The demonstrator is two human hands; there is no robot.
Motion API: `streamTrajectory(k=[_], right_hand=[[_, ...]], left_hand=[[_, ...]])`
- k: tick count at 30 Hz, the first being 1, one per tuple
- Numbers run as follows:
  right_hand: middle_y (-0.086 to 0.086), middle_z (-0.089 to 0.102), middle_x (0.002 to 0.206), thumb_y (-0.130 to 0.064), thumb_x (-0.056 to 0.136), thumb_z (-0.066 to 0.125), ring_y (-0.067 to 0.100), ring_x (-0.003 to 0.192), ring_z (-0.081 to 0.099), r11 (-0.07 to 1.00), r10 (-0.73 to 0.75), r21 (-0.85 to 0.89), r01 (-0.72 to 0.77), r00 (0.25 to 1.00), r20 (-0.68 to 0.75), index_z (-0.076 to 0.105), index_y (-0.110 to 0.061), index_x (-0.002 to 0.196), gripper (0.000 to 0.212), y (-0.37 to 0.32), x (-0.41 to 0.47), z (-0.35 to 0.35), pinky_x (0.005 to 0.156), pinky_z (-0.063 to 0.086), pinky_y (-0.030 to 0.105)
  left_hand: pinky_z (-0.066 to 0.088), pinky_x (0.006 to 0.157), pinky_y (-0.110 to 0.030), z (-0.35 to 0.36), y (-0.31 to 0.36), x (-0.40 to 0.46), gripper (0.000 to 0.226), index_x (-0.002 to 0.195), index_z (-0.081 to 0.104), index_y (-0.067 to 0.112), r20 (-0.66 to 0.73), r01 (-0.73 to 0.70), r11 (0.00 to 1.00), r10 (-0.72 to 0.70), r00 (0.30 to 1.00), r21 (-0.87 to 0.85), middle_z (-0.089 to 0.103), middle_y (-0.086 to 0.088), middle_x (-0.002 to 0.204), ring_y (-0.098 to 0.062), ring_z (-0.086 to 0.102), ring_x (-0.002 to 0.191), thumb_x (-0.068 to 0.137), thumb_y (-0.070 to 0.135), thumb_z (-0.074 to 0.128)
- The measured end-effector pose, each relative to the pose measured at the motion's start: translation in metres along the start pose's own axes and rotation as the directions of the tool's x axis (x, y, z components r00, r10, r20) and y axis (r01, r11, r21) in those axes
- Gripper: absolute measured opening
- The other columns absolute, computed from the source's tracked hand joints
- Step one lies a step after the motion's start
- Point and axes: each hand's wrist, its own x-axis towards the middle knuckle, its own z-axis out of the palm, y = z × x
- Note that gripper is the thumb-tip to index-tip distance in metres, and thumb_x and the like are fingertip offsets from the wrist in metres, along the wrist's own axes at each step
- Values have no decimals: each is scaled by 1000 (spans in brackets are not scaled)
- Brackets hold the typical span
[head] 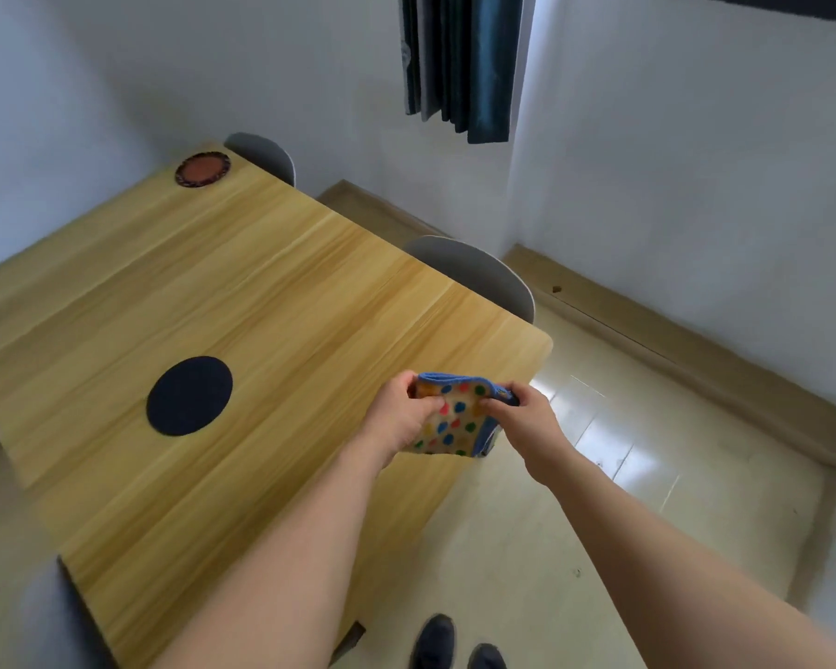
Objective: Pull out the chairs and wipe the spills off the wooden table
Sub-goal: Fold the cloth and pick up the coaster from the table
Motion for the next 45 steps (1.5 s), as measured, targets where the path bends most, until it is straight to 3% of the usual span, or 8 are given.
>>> streamTrajectory(k=[6, 16, 23, 26, 29, 32, 39, 45], right_hand=[[16, 68, 102, -7, 84, 65, 30, 99, 65, 997, -7, 72, 4, 999, 42, 67, -10, 97, 14, 11, -45, 43, 91, 55, 44], [6, 68, 92, -5, 89, 60, 17, 84, 65, 996, -82, -44, 84, 995, 49, 64, -16, 92, 13, -9, -112, 184, 64, 53, 23], [6, 69, 98, -12, 85, 69, 22, 93, 67, 995, -77, 55, 80, 996, -55, 63, -18, 97, 15, -9, -158, 322, 76, 57, 34], [4, 68, 106, -20, 82, 75, 20, 99, 66, 993, 9, 116, -18, 997, 77, 57, -18, 113, 36, -6, -161, 366, 85, 54, 35], [1, 68, 101, -15, 85, 71, 17, 99, 61, 998, 54, -29, -48, 960, 275, 62, -18, 106, 23, -11, -166, 415, 78, 45, 26], [1, 69, 99, -11, 89, 66, 13, 95, 60, 999, 25, -39, -14, 946, 322, 67, -17, 98, 11, -22, -171, 468, 69, 40, 21], [7, 70, 100, -13, 92, 59, 15, 88, 65, 996, -83, -19, 87, 984, 161, 64, -4, 106, 17, -56, -153, 612, 64, 47, 19], [2, 67, 104, -17, 96, 52, 17, 94, 64, 983, -109, -145, 115, 993, 47, 61, -17, 115, 21, -86, -142, 734, 75, 54, 32]], left_hand=[[52, 67, -35, -47, -34, -51, 16, 100, 54, 30, 29, -11, 999, 12, 1000, -47, 67, -9, 105, -23, 64, 88, 91, 23, 64], [46, 55, -22, -185, -101, -108, 10, 104, 56, 22, 99, -104, 993, 98, 990, 53, 69, -4, 88, -12, 62, 64, 96, 26, 58], [53, 67, -33, -322, -145, -139, 10, 98, 63, 22, 134, -176, 972, 156, 979, 155, 72, -4, 89, -12, 67, 68, 97, 26, 54], [54, 65, -34, -363, -153, -142, 9, 92, 61, 23, 91, -212, 963, 199, 976, 165, 68, -2, 85, -13, 63, 67, 97, 23, 54], [53, 65, -34, -405, -167, -149, 9, 89, 60, 25, 18, -213, 963, 212, 977, 166, 66, -1, 84, -15, 61, 68, 97, 24, 55], [55, 68, -37, -452, -186, -151, 8, 90, 60, 27, -13, -202, 966, 207, 978, 164, 68, -2, 86, -17, 63, 71, 97, 26, 56], [55, 83, -48, -599, -238, -122, 7, 90, 64, 24, -103, -166, 972, 185, 977, 169, 63, 0, 85, -18, 57, 75, 92, 29, 59], [51, 62, -33, -708, -275, -95, 6, 90, 62, 21, -83, -114, 988, 123, 989, 103, 64, -3, 79, -16, 57, 62, 94, 18, 58]])
